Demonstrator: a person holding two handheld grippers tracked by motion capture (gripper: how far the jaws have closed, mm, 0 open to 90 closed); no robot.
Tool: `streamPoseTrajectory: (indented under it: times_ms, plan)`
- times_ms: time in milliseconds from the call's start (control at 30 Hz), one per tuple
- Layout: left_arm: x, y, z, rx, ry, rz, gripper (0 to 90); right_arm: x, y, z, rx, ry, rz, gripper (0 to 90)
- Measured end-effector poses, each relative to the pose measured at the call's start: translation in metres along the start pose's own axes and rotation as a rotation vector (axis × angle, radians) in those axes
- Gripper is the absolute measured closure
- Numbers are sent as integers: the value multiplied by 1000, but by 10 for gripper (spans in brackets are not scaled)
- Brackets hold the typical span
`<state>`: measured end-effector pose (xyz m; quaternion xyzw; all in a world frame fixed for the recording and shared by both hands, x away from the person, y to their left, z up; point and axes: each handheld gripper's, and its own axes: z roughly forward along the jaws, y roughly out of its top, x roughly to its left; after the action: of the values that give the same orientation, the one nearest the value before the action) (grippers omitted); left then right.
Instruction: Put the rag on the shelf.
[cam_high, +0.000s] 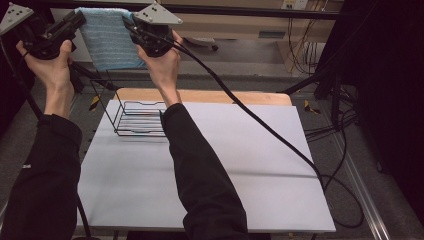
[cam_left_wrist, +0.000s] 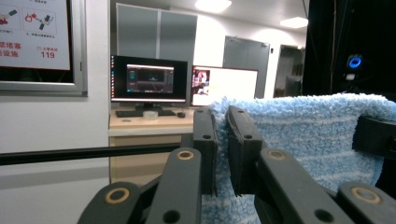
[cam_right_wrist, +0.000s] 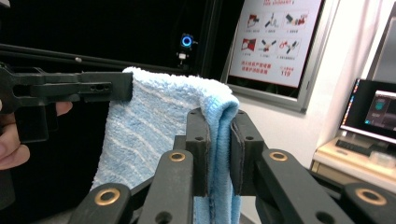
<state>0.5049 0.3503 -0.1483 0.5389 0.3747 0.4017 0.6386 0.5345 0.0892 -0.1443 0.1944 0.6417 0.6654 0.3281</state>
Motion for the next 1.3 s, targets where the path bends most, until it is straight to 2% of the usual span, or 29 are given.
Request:
streamPoseTrajectory:
  times_ms: [267, 400, 533, 733, 933, 1200, 1300]
  plan:
    - [5, -22, 6, 52, -7, -3, 826, -1, -24, 2, 43, 2, 47, 803]
    - [5, -27, 8, 66, -9, 8, 825, 0, -34, 1, 51, 0, 45, 803]
    - [4, -31, 11, 80, -15, 13, 825, 0, -41, -2, 53, -2, 71, 802]
    - [2, -45, 12, 109, -33, 19, 825, 0, -50, -8, 84, -7, 61, 802]
    - [-2, -56, 4, 113, -78, 26, 825, -3, -58, -18, 103, -3, 83, 801]
    - [-5, -66, -13, 146, -91, 43, 824, 6, -70, -30, 129, 29, 104, 800]
    - [-3, -69, -18, 162, -93, 29, 823, 12, -72, -30, 142, 38, 106, 799]
